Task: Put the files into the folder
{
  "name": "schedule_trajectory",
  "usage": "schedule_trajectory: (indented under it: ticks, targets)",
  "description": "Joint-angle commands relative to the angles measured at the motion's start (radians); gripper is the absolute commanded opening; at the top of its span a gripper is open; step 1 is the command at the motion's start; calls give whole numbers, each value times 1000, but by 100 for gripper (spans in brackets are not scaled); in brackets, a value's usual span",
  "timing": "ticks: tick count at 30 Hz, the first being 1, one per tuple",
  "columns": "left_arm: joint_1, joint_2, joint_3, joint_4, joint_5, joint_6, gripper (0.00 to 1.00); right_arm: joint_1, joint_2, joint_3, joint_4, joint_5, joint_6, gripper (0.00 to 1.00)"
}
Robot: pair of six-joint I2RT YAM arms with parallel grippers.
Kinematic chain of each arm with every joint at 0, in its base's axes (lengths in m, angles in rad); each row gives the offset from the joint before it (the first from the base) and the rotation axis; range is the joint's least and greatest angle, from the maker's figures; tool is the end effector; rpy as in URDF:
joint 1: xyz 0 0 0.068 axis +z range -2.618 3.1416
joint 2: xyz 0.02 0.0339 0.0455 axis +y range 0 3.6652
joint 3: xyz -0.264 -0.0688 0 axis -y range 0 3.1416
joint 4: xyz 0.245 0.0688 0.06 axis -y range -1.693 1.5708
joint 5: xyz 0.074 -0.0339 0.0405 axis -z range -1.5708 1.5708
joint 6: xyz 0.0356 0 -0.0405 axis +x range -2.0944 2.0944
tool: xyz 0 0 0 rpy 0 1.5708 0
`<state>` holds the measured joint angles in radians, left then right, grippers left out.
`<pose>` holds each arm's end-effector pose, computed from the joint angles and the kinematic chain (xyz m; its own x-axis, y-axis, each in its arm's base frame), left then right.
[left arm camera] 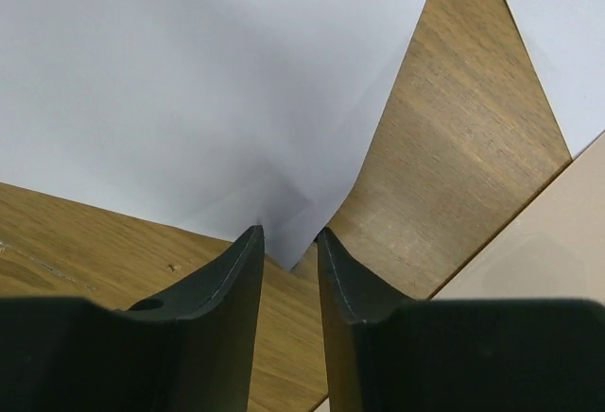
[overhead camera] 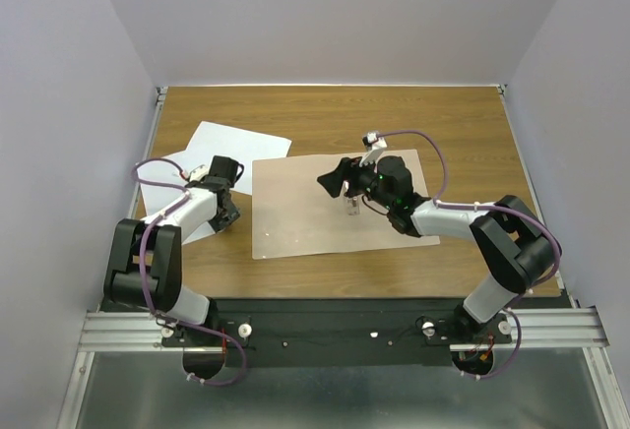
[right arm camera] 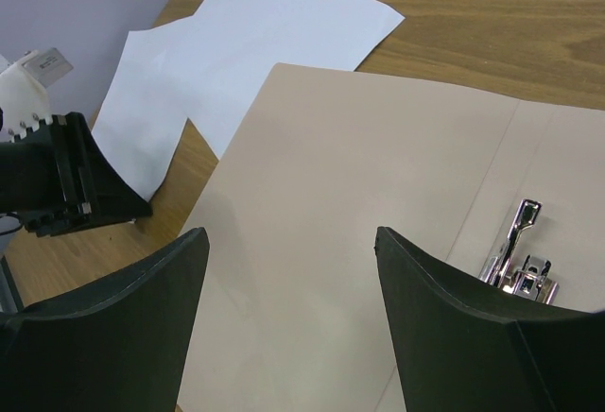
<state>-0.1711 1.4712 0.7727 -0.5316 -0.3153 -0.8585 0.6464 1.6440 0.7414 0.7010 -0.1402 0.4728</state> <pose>0.2541 -0.0327 0.1629 -0.6522 -0.6175 -0.4396 -0.6639 0.7453 -0.0619 0.2726 0.2119 0.1998 -0.4637 0.2150 -0.8595 -0.5555 0.6852 0.4711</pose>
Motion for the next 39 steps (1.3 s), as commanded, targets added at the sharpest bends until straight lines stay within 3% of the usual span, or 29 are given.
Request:
schedule_trajectory:
  ticks: [1,2,3,4,8,13,19,26,32,35,39]
  targets:
    - [-5,35,19,-1,-35,12,19,-2,-4,6,-1,-9,10,80]
    - [-5,37,23,-1,-36,13,14,-2,-4,4,-1,-10,15,80]
    - [-7,38,25,-2,-39,16,2,-1,-4,4,-1,-13,15,80]
    - [-7,37,30,-10,-47,16,0,-2,-6,4,-1,-27,13,80]
    - [-13,-14,54,-19,-54,22,0,-1,-7,4,3,-64,1,79]
    - [-44,-218,92,-16,-51,26,0,-1,-3,1,40,-209,-30,79]
    - [-50,-448,94,33,97,42,0,71,4,13,81,-386,-108,78]
    - [-96,-563,103,36,157,-17,0,228,43,90,109,-189,-120,82]
    - [-123,-594,131,39,177,-11,0,285,144,202,155,-92,-295,86]
    - [-125,-595,125,42,182,-13,0,285,233,280,170,-105,-359,87]
    - [-128,-600,137,50,202,-11,0,291,332,340,235,-173,-330,88]
